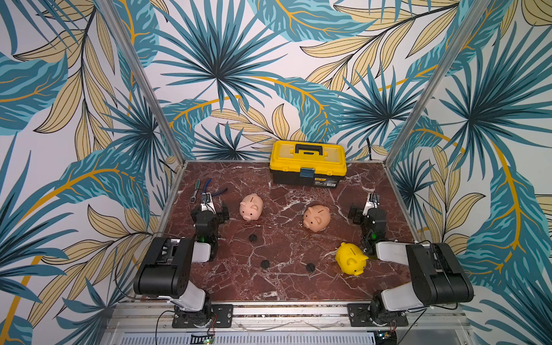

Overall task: Close piggy banks
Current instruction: Pick up the piggy bank from the center of the board.

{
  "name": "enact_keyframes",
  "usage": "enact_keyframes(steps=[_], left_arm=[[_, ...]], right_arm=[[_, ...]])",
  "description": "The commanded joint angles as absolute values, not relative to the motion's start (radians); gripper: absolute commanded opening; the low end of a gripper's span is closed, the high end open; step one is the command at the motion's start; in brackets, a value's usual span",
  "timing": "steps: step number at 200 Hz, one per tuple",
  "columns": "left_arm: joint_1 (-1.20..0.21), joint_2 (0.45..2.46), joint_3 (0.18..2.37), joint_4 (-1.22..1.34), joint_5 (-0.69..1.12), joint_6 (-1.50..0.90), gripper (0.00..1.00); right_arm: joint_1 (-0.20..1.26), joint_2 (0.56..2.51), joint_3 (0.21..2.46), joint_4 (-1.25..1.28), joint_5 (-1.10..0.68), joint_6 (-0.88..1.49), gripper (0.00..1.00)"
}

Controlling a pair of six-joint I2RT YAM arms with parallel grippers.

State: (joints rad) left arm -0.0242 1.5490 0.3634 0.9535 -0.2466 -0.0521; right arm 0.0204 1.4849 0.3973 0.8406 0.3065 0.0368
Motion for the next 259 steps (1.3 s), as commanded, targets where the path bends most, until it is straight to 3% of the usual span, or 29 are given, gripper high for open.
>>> enact_keyframes(steps=[1, 33, 94, 119, 136, 168, 190, 259], left_arm=[[-0.015, 1.551, 0.366, 0.970, -0.247, -0.044, 1.00], [-0.021, 1.438, 0.398, 0.827, -0.240, -0.030, 1.00], [-0.101, 1.219, 0.560, 0.453, -0.406, -0.175, 0.99], [-0.122, 1.191, 0.665, 0.280, -0.316, -0.259, 1.00], [-0.132, 1.192, 0.720, 0.202, -0.201, -0.286, 0.99], [-0.163, 1.234, 0.814, 0.096, 0.021, -0.260, 1.00], [-0.258, 1.286, 0.889, -0.006, -0.022, -0.127, 0.99], [-0.310, 1.432, 1.002, -0.165, 0.054, -0.098, 1.00]], right_arm=[[0.018, 1.478, 0.382, 0.853, 0.319, 0.048, 0.99], [0.019, 1.448, 0.386, 0.843, 0.315, 0.034, 1.00], [0.018, 1.184, 0.684, 0.130, 0.423, 0.204, 1.00], [0.018, 1.161, 0.846, -0.139, 0.355, 0.373, 0.99], [0.018, 1.160, 0.946, -0.291, 0.171, 0.401, 1.00], [0.022, 1.136, 0.960, -0.271, -0.153, 0.467, 1.00], [0.034, 1.126, 0.932, -0.227, -0.293, 0.537, 1.00], [0.200, 1.091, 0.926, -0.208, -0.317, 0.528, 0.99]])
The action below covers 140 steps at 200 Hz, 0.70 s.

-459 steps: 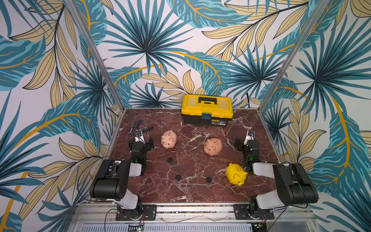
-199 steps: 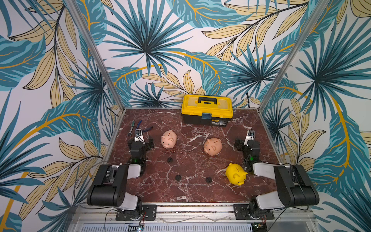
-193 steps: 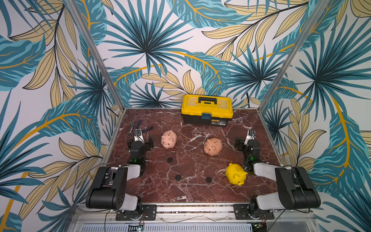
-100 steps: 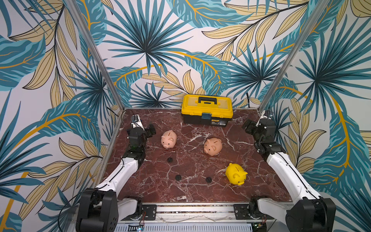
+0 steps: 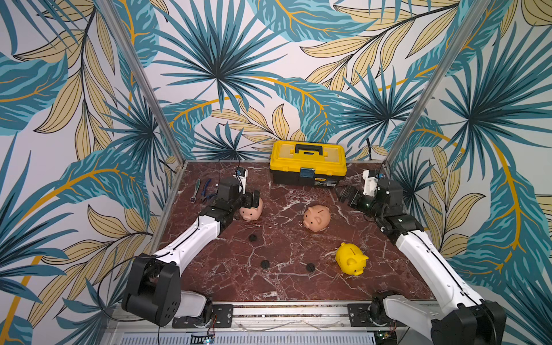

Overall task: Close piggy banks
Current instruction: Pick up the piggy bank from the center of the board.

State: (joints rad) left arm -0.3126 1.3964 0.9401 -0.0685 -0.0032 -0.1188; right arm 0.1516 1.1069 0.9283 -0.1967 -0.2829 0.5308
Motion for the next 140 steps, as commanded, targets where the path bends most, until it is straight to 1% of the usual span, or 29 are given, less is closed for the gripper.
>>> enact_keyframes(steps=[1, 31, 80, 112, 140], left_arm=[[-0.309, 1.434, 1.004, -0.168, 0.055, -0.099, 1.00], [-0.309, 1.483, 1.046, -0.233, 0.076, -0.119, 1.00], [-0.310, 1.539, 1.062, -0.245, 0.136, -0.118, 1.00], [-0.310, 1.572, 1.091, -0.268, 0.106, -0.090, 1.00], [-0.309, 1.614, 1.156, -0.392, 0.050, -0.082, 1.00]], right_arm=[[0.202, 1.093, 0.927, -0.223, -0.317, 0.526, 0.99], [0.265, 1.110, 0.953, -0.255, -0.308, 0.511, 1.00], [0.320, 1.160, 0.993, -0.264, -0.292, 0.498, 1.00], [0.355, 1.185, 1.010, -0.261, -0.292, 0.489, 1.00], [0.382, 1.198, 1.030, -0.280, -0.277, 0.471, 1.00]])
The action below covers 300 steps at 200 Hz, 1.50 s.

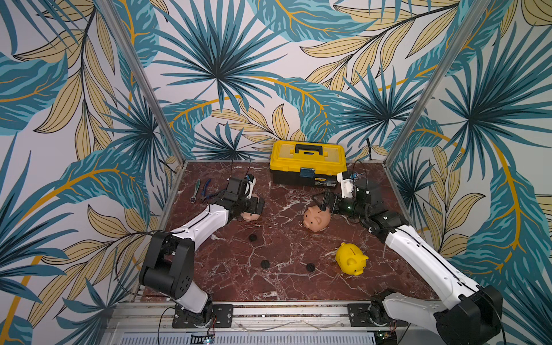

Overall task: Close piggy banks
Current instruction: Pick up the piggy bank from the center of the board.

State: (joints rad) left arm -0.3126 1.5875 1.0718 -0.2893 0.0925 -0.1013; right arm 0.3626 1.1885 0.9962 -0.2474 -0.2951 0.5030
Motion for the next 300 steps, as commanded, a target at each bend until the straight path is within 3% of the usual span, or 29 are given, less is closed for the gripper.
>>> enact_keyframes(steps=[1, 192, 246, 300], left_arm=[[-0.309, 1.615, 1.158, -0.394, 0.049, -0.082, 0.99], [-0.309, 1.668, 1.187, -0.472, 0.026, -0.080, 1.00], [-0.308, 1.673, 1.199, -0.481, 0.059, -0.081, 0.85], [-0.278, 1.666, 1.208, -0.495, 0.127, -0.129, 0.80]], right_arm=[[0.383, 1.199, 1.030, -0.280, -0.277, 0.470, 1.00], [0.449, 1.255, 1.098, -0.354, -0.206, 0.424, 1.00], [0.475, 1.286, 1.127, -0.368, -0.187, 0.413, 0.95], [0.517, 1.316, 1.159, -0.387, -0.140, 0.419, 0.91]])
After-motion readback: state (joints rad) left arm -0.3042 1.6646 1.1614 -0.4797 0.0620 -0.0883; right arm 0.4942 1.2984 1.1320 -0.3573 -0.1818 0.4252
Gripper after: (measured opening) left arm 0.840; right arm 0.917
